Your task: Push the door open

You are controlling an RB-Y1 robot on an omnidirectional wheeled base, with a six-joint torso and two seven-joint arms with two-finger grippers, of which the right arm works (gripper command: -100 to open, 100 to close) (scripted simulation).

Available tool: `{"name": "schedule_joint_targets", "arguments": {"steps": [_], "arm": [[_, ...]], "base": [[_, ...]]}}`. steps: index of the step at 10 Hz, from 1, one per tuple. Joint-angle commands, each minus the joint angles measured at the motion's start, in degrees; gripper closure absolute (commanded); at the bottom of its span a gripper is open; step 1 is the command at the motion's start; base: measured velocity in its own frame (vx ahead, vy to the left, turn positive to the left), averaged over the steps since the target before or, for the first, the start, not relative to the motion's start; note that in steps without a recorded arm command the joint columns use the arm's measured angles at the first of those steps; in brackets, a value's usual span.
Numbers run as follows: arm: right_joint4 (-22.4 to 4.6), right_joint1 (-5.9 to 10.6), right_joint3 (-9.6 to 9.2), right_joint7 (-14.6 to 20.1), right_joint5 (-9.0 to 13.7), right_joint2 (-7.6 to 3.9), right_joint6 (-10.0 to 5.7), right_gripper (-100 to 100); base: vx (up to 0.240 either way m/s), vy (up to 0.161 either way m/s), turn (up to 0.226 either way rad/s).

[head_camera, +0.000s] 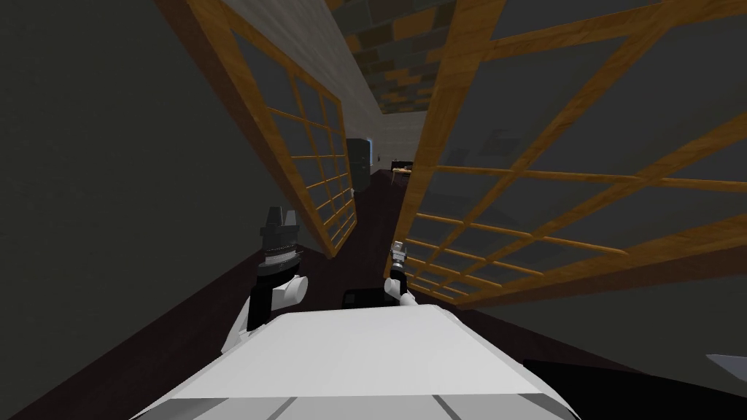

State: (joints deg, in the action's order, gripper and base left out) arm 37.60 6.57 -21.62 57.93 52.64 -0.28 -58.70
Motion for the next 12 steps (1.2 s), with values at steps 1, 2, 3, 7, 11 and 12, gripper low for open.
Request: {"name": "schedule_joint_targets", "arguments": {"steps": [1,2,3,7,11,12], "arm": [[-0.13,0.09,0.01,0.08,0.01,-0.11,-0.01,100],[-0.13,0.09,0.01,0.08,0.01,-0.11,-0.01,100],[-0.13,0.09,0.01,0.08,0.01,-0.11,-0.01,100],[-0.22,0.14,0.33,-0.02,0.37,-0.54,0.04,100],[-0.35,0.25,1.56,-0.26,1.48,-1.71,-0.37,100],[-0.40,0.29,2.01,-0.36,1.90,-2.07,-0.53,100]], "base": [[-0.019,0.005,0.000],[-0.025,0.014,0.032],[-0.015,0.005,-0.009],[0.026,0.003,-0.004],[0.177,-0.006,-0.029],[0.200,-0.008,-0.045]]}}
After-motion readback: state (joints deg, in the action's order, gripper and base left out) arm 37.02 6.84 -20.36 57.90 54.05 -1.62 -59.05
